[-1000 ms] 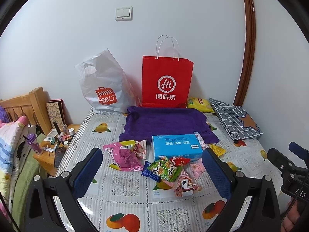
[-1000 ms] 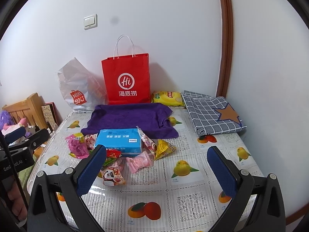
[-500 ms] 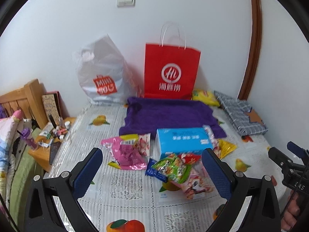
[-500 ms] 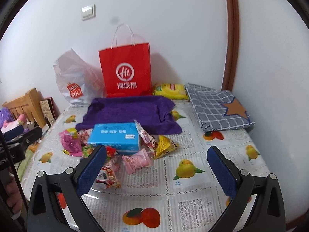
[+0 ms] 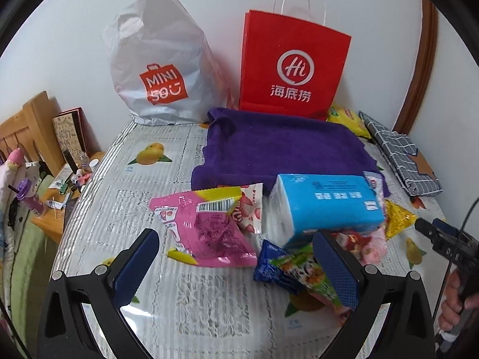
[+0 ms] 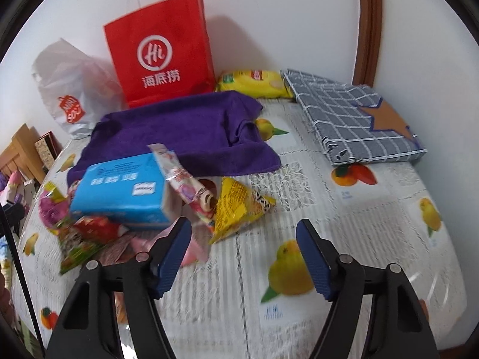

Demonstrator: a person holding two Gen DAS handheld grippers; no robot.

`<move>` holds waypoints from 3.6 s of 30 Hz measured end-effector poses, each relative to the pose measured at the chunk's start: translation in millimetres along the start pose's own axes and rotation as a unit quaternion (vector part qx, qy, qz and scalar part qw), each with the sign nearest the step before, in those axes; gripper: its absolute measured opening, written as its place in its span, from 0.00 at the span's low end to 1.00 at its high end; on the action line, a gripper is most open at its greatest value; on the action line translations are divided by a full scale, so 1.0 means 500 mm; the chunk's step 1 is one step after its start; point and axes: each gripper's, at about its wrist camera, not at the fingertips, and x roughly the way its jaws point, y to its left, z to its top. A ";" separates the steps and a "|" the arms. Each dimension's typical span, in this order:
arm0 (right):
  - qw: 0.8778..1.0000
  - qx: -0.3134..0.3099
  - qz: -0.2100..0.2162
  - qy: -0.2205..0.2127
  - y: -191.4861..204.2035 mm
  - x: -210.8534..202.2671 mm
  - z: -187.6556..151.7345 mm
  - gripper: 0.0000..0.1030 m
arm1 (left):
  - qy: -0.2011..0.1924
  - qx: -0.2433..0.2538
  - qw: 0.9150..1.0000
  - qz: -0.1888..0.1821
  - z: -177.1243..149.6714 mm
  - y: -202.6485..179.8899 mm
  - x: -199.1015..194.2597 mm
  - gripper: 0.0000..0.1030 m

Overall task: Organize snacks
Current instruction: 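Grasp the pink candy bag with left tool while right tool grasps yellow chip bag, then carry both bags onto the purple towel and open both tools to release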

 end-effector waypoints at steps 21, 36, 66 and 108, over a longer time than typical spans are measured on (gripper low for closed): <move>0.998 0.008 0.021 0.054 -0.035 0.165 0.012 0.45 | 0.053 -0.032 0.998 0.021 0.019 0.060 0.091 1.00; 0.998 0.041 0.030 0.039 -0.073 0.097 -0.024 0.42 | 0.096 -0.054 0.994 0.007 0.009 0.083 0.190 0.84; 0.999 -0.011 0.043 -0.011 0.050 -0.076 0.021 0.42 | 0.039 -0.046 0.995 -0.077 0.038 0.084 0.025 0.65; 0.995 -0.061 0.059 -0.048 0.123 0.194 0.386 0.42 | 0.034 -0.006 0.997 -0.070 0.379 -0.026 0.256 0.65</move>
